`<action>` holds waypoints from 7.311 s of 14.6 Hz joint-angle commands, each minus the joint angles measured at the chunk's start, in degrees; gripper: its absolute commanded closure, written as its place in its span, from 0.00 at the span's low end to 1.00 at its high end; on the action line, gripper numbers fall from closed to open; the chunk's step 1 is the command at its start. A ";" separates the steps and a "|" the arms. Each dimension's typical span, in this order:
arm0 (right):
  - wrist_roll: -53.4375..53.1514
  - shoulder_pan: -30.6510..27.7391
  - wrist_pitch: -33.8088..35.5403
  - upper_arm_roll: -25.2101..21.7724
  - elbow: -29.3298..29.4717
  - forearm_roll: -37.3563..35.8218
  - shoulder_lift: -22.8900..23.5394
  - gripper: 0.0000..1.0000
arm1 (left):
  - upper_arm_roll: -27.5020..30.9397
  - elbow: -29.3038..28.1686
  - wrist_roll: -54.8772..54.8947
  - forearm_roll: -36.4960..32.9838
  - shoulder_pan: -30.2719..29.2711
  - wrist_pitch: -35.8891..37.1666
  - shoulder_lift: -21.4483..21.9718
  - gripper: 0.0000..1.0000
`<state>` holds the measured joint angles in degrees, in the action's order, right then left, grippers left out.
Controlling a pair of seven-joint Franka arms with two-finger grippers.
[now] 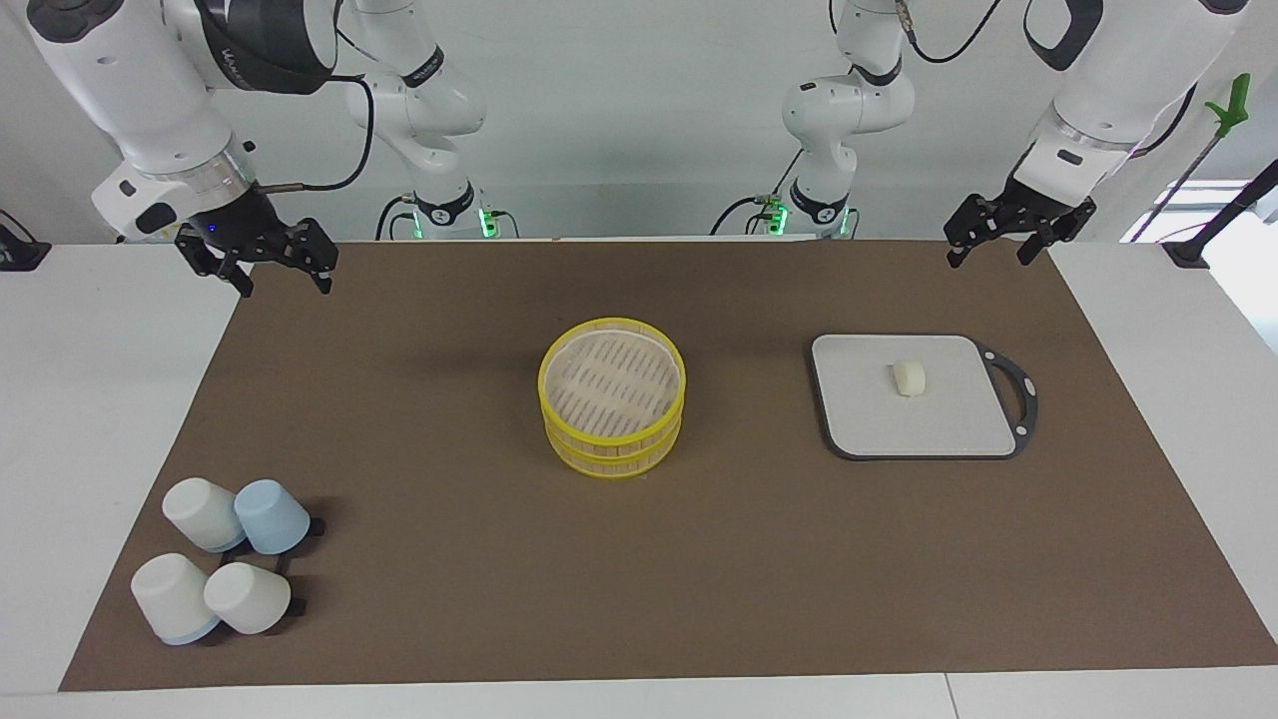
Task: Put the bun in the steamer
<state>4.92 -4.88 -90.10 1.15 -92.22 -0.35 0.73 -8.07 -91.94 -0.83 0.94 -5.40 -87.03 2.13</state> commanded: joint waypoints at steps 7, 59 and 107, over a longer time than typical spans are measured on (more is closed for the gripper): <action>0.44 -0.13 -0.95 0.52 -2.25 -0.44 -1.08 0.00 | 0.77 0.19 -0.66 -0.06 0.75 2.63 -0.29 0.00; 1.41 -1.88 -18.01 0.52 -5.07 -5.62 8.50 1.00 | 1.65 20.31 -55.68 2.75 38.88 -13.85 -34.38 0.72; -39.81 25.70 -27.05 1.05 -17.98 -2.55 7.71 1.00 | 5.51 -5.18 -6.30 1.96 6.46 -1.83 -1.61 0.00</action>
<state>-32.90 20.04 -114.03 2.05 -107.14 -4.12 9.86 -2.65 -96.88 -9.56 3.62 1.80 -88.46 -0.44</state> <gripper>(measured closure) 0.912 0.000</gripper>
